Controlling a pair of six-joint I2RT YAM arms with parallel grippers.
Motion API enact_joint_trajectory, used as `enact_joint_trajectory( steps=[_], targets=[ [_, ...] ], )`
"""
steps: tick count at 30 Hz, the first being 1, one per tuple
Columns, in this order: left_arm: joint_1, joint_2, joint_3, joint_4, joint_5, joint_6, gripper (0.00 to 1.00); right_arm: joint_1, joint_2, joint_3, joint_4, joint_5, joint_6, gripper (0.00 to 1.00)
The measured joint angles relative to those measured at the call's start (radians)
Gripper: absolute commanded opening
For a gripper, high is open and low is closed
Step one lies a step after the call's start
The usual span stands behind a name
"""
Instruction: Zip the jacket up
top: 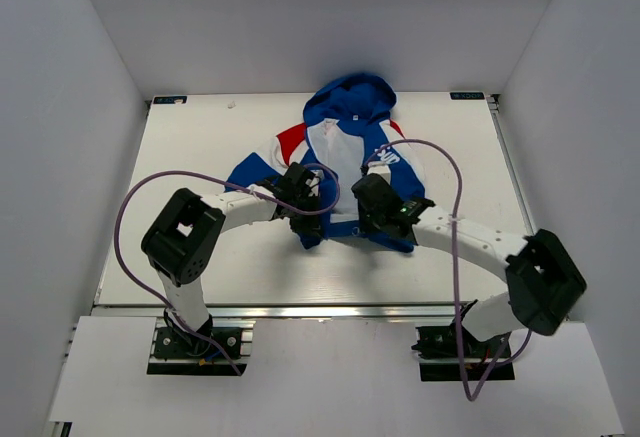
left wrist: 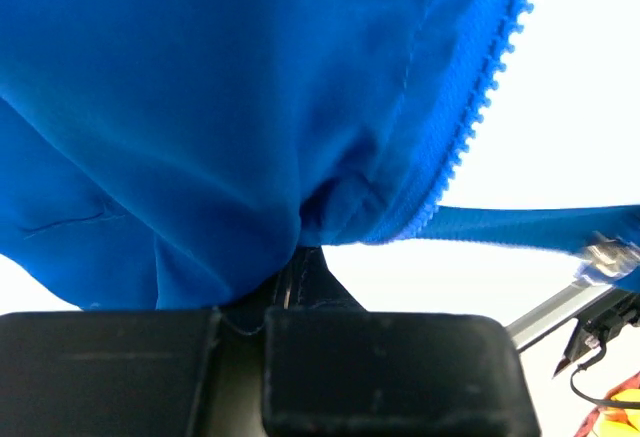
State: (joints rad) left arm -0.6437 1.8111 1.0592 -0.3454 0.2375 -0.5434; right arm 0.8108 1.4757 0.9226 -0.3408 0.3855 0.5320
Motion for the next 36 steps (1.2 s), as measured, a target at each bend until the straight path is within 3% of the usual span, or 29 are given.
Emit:
enact_joint_trajectory(
  steps=[8,10,11,17,22,27,36],
  targets=[
    [0.0,0.0,0.0,0.008,-0.015,0.0,0.0,-0.023,-0.136,-0.079,-0.076,-0.003,-0.039,0.23],
    [0.0,0.0,0.0,0.007,-0.016,0.0,0.0,-0.026,-0.136,-0.115,-0.089,-0.008,-0.042,0.06],
    [0.0,0.0,0.0,0.007,-0.016,0.0,0.0,-0.026,-0.136,-0.13,-0.097,-0.016,-0.045,0.03],
    [0.0,0.001,0.003,0.003,-0.018,0.0,0.0,-0.033,-0.163,-0.193,-0.069,-0.185,-0.134,0.01],
    [0.0,0.006,0.013,-0.008,-0.022,0.002,0.0,-0.034,-0.143,-0.209,0.001,-0.443,-0.238,0.18],
    [0.0,0.007,0.015,-0.011,-0.023,0.001,0.0,-0.034,-0.085,-0.224,0.03,-0.494,-0.252,0.43],
    [0.0,0.007,0.015,-0.012,-0.023,0.001,0.0,-0.034,-0.068,-0.227,0.037,-0.494,-0.248,0.54]
  ],
)
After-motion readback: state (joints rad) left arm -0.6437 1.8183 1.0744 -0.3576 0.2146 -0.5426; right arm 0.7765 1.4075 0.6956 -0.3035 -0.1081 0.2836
